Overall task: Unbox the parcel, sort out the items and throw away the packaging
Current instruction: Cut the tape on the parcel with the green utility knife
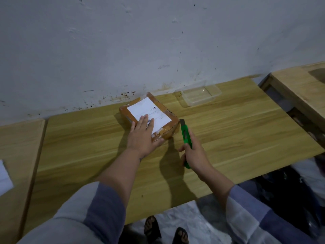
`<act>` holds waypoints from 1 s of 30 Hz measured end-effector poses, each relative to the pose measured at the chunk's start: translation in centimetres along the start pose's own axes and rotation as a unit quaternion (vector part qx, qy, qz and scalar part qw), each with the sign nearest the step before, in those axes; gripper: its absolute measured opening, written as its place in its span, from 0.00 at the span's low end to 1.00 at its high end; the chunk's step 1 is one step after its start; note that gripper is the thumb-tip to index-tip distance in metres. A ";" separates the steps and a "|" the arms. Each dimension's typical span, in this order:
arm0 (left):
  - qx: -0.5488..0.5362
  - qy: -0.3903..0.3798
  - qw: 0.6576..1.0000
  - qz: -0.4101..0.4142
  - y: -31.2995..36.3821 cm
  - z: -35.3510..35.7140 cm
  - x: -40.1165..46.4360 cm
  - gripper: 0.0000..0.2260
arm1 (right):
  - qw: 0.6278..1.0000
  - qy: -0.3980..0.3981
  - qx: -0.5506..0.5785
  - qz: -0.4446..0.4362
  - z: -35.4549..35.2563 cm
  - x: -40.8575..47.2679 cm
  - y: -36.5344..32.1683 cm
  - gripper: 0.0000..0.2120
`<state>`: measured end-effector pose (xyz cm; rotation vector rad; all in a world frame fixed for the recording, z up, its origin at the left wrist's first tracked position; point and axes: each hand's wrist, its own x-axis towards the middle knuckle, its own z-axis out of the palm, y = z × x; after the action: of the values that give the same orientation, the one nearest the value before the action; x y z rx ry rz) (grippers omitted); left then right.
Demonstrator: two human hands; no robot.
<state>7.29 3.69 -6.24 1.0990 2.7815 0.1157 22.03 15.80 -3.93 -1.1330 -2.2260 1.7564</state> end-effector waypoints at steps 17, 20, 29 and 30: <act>0.006 -0.058 0.998 0.007 0.3 -1.0 -0.3 0.39 | 0.991 -0.042 0.112 0.060 0.5 -1.2 0.4 0.26; 0.021 -0.055 0.998 0.019 0.0 -1.1 -0.4 0.39 | 0.990 -0.034 0.123 0.063 1.0 -1.5 0.3 0.26; 0.030 -0.065 0.995 0.071 -1.4 -1.3 -0.7 0.45 | 0.991 0.020 0.111 0.072 2.6 -1.0 -0.6 0.26; 0.032 -0.063 0.995 0.072 -1.4 -1.2 -0.6 0.45 | 0.991 0.029 0.108 0.072 2.7 -0.9 -0.6 0.26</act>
<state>6.58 2.18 -5.17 1.2749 2.6112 -0.0272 21.08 13.04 -3.99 -1.3029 -1.9080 1.9352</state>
